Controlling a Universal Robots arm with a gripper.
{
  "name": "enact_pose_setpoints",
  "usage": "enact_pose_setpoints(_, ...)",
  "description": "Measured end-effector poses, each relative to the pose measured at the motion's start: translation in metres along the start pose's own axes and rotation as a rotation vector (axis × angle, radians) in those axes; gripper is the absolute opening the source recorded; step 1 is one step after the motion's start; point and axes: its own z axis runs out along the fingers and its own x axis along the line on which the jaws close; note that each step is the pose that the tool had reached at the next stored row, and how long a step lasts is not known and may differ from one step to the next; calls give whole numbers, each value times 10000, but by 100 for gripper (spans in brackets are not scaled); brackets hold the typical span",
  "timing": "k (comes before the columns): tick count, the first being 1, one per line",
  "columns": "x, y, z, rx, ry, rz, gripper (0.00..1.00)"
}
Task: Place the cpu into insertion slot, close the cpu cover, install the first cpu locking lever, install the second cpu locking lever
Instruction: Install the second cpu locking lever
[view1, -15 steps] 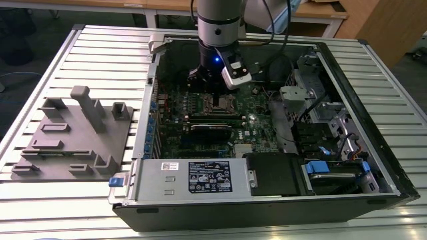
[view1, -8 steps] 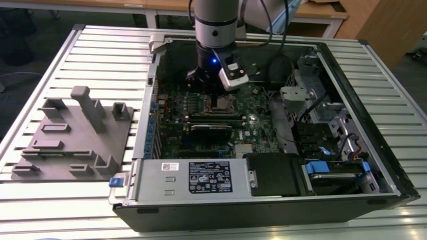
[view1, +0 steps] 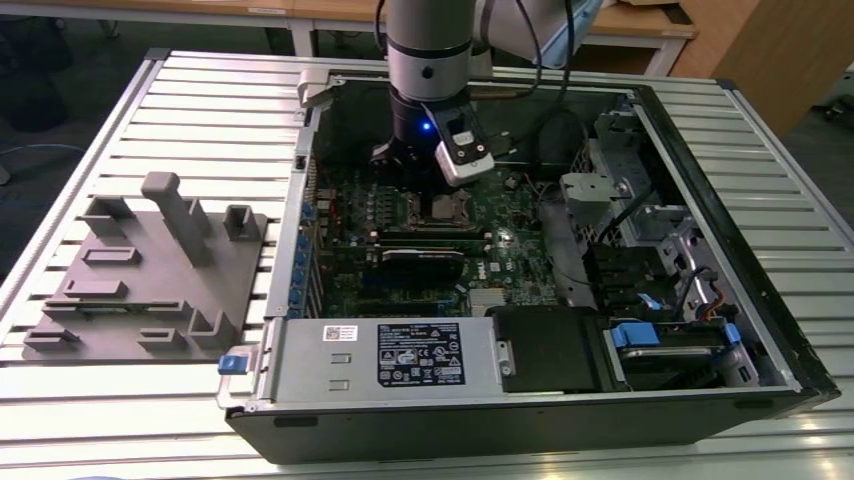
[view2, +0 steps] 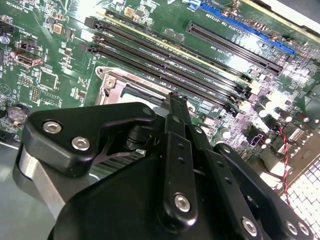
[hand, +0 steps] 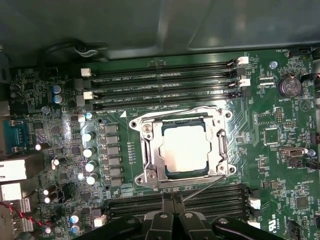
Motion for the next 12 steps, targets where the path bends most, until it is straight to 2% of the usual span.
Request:
enact_pose_setpoints(1, 0, 0, 0, 1, 1, 0, 11)
enact_pose_setpoints(3, 5, 2, 60, -1, -1, 1, 11)
enact_pose_setpoints(12, 19, 1, 61, -2, -1, 2, 11)
